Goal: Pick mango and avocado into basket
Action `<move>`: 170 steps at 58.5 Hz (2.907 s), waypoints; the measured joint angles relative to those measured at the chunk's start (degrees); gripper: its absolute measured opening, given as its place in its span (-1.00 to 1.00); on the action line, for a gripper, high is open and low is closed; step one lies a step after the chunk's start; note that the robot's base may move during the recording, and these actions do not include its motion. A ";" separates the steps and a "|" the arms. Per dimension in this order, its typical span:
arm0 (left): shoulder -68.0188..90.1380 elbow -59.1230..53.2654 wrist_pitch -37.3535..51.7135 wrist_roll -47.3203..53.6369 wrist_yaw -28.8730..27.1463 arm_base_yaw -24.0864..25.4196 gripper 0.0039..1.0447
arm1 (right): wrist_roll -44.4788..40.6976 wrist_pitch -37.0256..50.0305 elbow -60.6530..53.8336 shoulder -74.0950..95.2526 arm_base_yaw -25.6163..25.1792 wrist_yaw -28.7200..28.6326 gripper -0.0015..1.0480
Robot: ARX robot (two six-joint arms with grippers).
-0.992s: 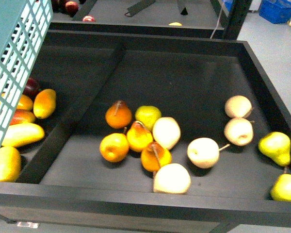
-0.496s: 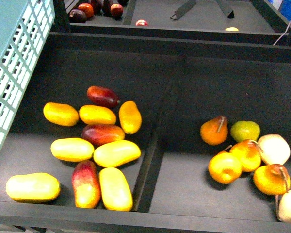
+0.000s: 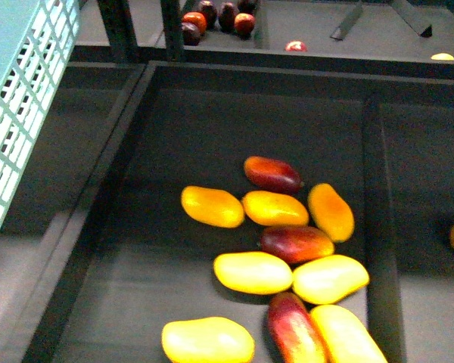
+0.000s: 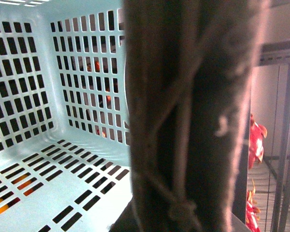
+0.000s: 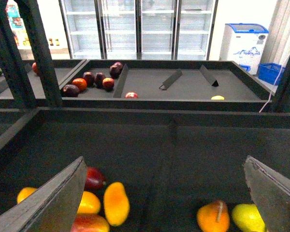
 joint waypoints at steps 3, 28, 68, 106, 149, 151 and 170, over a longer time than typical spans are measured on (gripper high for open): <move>-0.02 0.00 0.00 0.02 0.04 0.00 -0.90 | -0.02 -0.02 -0.07 -0.09 0.00 -0.11 0.85; 0.11 0.00 0.00 0.04 -0.11 0.11 -0.90 | -0.02 0.02 -0.09 -0.09 0.00 -0.59 0.85; 0.00 -0.07 0.00 0.11 0.07 0.07 -0.90 | -0.02 -0.02 -0.09 -0.09 0.00 -0.28 0.85; 17.11 2.97 -17.18 62.12 26.95 -6.40 -0.90 | 0.00 -0.02 -0.09 -0.09 0.00 -0.28 0.85; 34.62 6.78 -5.01 63.39 27.32 -18.91 -0.90 | -0.02 -0.02 -0.09 -0.09 0.00 -0.28 0.85; 34.62 6.78 -5.01 63.41 27.30 -18.93 -0.90 | -0.02 -0.02 -0.09 -0.09 0.00 -0.31 0.85; 34.62 6.78 -5.01 63.41 27.65 -18.97 -0.90 | -0.02 -0.02 -0.09 -0.09 0.00 -0.28 0.85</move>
